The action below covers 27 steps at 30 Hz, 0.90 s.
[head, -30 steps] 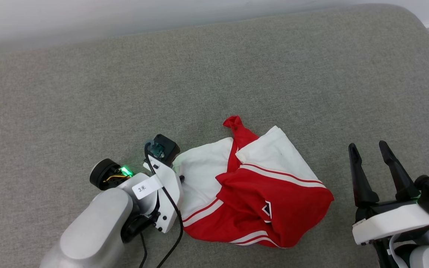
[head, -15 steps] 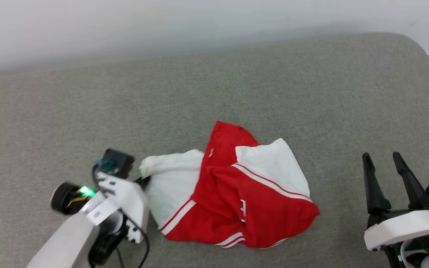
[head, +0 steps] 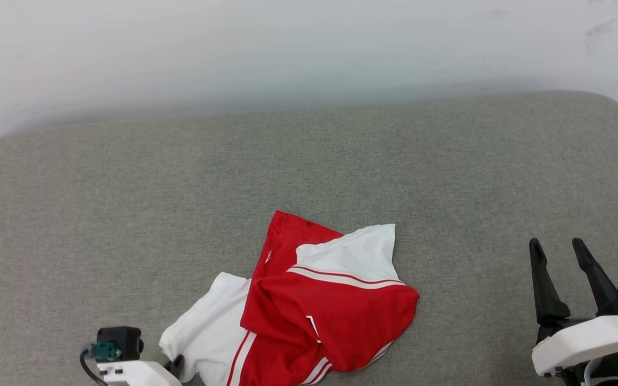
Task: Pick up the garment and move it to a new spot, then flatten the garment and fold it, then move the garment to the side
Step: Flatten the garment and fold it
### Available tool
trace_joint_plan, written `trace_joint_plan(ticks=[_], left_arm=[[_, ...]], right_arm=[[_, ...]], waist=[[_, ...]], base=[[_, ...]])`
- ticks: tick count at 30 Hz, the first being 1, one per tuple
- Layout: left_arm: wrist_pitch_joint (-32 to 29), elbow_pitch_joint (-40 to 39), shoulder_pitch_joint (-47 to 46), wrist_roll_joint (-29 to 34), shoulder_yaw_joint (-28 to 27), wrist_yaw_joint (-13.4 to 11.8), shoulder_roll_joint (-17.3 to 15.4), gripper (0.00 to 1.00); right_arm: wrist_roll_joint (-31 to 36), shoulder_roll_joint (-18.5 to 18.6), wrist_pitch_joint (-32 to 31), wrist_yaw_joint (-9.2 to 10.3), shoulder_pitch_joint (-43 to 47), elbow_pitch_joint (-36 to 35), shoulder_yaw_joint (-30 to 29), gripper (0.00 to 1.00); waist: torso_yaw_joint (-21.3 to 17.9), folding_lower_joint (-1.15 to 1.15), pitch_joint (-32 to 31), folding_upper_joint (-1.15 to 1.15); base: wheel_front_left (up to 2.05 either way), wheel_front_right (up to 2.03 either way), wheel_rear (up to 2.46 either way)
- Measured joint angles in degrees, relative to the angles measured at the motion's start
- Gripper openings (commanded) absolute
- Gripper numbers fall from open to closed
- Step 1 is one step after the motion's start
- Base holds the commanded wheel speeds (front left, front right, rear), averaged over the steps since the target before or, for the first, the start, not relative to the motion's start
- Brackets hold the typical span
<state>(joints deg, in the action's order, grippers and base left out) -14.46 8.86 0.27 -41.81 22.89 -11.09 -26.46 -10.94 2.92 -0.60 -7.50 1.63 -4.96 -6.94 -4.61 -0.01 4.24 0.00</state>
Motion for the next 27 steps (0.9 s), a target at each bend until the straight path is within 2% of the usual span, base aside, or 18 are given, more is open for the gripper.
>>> trace_joint_plan(ticks=[1,2,3,4,12,19,24,27], left_arm=[[0.7,0.1,0.6,-0.2,0.0,0.0,0.5,0.07],[1.2,0.2,1.0,-0.4,0.1,0.0,1.1,0.44],[1.7,0.4,1.1,-0.5,0.2,0.1,1.7,0.96],[2.6,0.5,1.2,-0.4,0.3,0.2,2.1,1.00],[12.8,-0.1,-0.6,3.1,-0.5,0.5,3.7,1.00],[24.7,-1.3,-3.0,7.4,-1.2,1.5,4.4,1.00],[27.9,-2.7,-4.9,9.9,-1.3,1.5,5.3,1.00],[28.5,-4.3,-6.1,11.0,-1.2,1.3,6.1,1.00]], right_arm=[[0.0,0.0,-0.2,0.00,0.2,-0.1,0.0,1.00],[0.0,0.0,-0.5,0.00,0.3,-0.1,-0.1,1.00],[0.0,0.0,-0.5,-0.01,0.4,-0.2,-0.2,1.00],[0.0,0.0,-0.7,0.00,0.5,-0.2,-0.3,1.00],[-1.1,0.0,-2.0,0.00,0.9,0.3,-1.7,1.00],[-3.7,0.0,-5.2,0.00,-0.1,5.6,-4.1,1.00],[-5.2,0.0,-9.7,0.00,-3.9,11.1,-5.5,1.00],[-6.4,0.2,-14.6,0.00,-6.7,14.1,-4.6,1.00]], waist=[[0.2,0.00,-0.3,0.00],[0.3,0.00,-0.5,0.00],[0.5,0.00,-0.7,0.00],[0.7,0.00,-0.9,0.00],[1.9,0.00,-2.4,0.00],[3.1,0.00,-2.8,0.00],[4.8,0.00,-1.8,0.00],[6.1,0.00,-0.8,0.00]], base=[[0.00,0.00,0.00],[0.00,0.00,0.00],[0.00,0.00,0.00],[0.00,0.00,0.00],[0.00,0.00,0.00],[0.00,0.00,0.00],[0.00,0.00,0.00],[0.00,0.00,0.00]])
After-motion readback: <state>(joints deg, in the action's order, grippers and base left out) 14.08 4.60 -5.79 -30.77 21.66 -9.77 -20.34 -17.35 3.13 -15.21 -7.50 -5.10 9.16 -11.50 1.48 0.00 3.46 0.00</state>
